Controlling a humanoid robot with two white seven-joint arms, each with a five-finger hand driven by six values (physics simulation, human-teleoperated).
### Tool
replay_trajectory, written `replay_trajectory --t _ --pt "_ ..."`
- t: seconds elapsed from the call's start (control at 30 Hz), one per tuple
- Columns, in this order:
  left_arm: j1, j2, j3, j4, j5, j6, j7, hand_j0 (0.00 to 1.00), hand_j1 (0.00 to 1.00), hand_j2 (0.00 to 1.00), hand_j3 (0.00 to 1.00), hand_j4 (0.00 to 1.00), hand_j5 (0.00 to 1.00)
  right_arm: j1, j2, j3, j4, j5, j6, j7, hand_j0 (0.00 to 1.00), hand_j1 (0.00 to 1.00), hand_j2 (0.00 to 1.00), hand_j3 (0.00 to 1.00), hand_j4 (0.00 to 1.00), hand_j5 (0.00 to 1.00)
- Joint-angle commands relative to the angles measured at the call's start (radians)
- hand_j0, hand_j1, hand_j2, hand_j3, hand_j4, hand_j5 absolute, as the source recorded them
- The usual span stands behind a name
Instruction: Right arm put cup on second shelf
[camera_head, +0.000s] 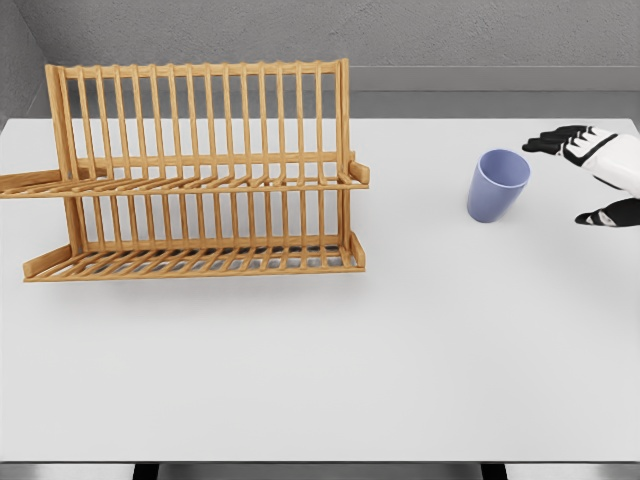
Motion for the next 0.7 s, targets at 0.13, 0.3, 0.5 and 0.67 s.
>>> replay_trajectory --t 0.13,0.3,0.5,0.67 --pt "0.0 0.0 0.0 0.0 0.0 -0.001 0.0 1.0 1.0 1.0 1.0 1.0 1.0 -0.034 -0.012 -0.007 0.075 -0.021 0.001 -0.014 1.0 1.0 1.0 1.0 1.0 1.0" --pt "0.0 0.0 0.0 0.0 0.0 -0.001 0.0 1.0 1.0 1.0 1.0 1.0 1.0 -0.173 -0.001 -0.007 0.125 -0.01 0.02 0.369 1.0 1.0 1.0 1.0 1.0 1.0" --pt "0.0 0.0 0.0 0.0 0.0 -0.001 0.0 1.0 1.0 1.0 1.0 1.0 1.0 -0.498 0.178 0.296 0.374 -0.007 0.015 0.414 1.0 1.0 1.0 1.0 1.0 1.0" --pt "0.0 0.0 0.0 0.0 0.0 -0.001 0.0 1.0 1.0 1.0 1.0 1.0 1.0 -0.584 0.251 0.414 0.474 -0.007 0.017 0.414 1.0 1.0 1.0 1.0 1.0 1.0"
